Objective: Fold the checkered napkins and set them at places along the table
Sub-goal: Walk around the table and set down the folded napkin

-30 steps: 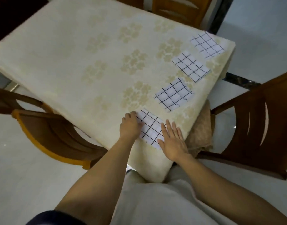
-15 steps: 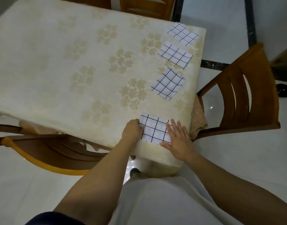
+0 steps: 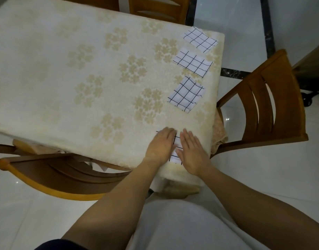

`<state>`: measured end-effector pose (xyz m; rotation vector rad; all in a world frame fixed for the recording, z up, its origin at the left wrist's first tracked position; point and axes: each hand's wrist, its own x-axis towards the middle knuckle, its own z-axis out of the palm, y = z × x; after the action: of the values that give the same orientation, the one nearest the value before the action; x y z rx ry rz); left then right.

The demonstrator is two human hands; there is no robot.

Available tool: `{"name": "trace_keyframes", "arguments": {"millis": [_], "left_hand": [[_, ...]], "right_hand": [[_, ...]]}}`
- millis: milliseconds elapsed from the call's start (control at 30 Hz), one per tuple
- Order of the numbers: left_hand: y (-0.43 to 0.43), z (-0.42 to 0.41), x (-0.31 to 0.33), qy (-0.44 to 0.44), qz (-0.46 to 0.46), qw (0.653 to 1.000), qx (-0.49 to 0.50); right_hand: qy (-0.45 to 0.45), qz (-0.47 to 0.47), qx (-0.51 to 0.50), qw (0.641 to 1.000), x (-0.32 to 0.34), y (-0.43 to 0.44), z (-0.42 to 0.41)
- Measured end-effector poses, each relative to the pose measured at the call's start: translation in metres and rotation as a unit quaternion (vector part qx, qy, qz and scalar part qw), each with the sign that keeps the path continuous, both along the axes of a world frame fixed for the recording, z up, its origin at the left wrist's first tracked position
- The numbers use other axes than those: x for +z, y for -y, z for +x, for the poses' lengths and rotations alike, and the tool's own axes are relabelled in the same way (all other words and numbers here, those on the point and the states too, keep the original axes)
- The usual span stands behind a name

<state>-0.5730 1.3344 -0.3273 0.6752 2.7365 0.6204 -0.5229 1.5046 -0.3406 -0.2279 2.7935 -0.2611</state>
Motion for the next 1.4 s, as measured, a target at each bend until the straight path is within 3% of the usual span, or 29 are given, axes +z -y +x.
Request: {"name": "trace_keyframes", "arguments": {"millis": [133,267,367,533,733,867,967,1100,1167,1267,1400], "left_hand": [[-0.004,0.005,-0.018,0.058,-0.103,0.993,-0.018],[-0.002,-0.004,-0.008,0.017,-0.033,0.999,0.018],[-0.012,-0.033,-0.001,-0.027,0.036,0.993,0.11],[-0.061,-0.099,0.015,0.002,0.072,0.974,0.217],[-0.092,-0.165,0.013,0.12,0.125,0.875,0.451],[-0.092,-0.185,0.002,0.158,0.053,0.876,0.453],[-0.092,-0.194,0.003,0.182,-0.005,0.885,0.429],[-0.087,-0.197,0.008,0.191,-0.018,0.896,0.399],[-0.083,-0.197,0.011,0.192,0.021,0.896,0.399],[-0.074,-0.191,0.017,0.207,0.115,0.872,0.429],[-0.06,-0.183,0.017,0.205,0.213,0.819,0.492]], "right_hand": [[0.009,0.002,0.006,1.0,-0.011,-0.006,0.005],[-0.01,-0.015,0.033,0.999,-0.006,-0.016,0.0],[-0.048,-0.079,-0.019,0.996,-0.003,-0.028,-0.022],[-0.052,-0.091,-0.038,0.994,0.009,-0.06,-0.102],[-0.022,-0.079,0.029,0.996,0.015,-0.099,-0.21],[-0.004,-0.033,0.169,0.985,0.014,-0.1,-0.271],[0.006,0.053,0.246,0.968,0.006,-0.097,-0.302],[-0.067,0.026,0.268,0.961,0.006,-0.104,-0.324],[-0.076,0.024,0.259,0.963,0.012,-0.103,-0.333],[0.006,0.015,0.251,0.968,0.024,-0.099,-0.342],[0.148,-0.155,0.136,0.967,0.038,-0.108,-0.333]]}}
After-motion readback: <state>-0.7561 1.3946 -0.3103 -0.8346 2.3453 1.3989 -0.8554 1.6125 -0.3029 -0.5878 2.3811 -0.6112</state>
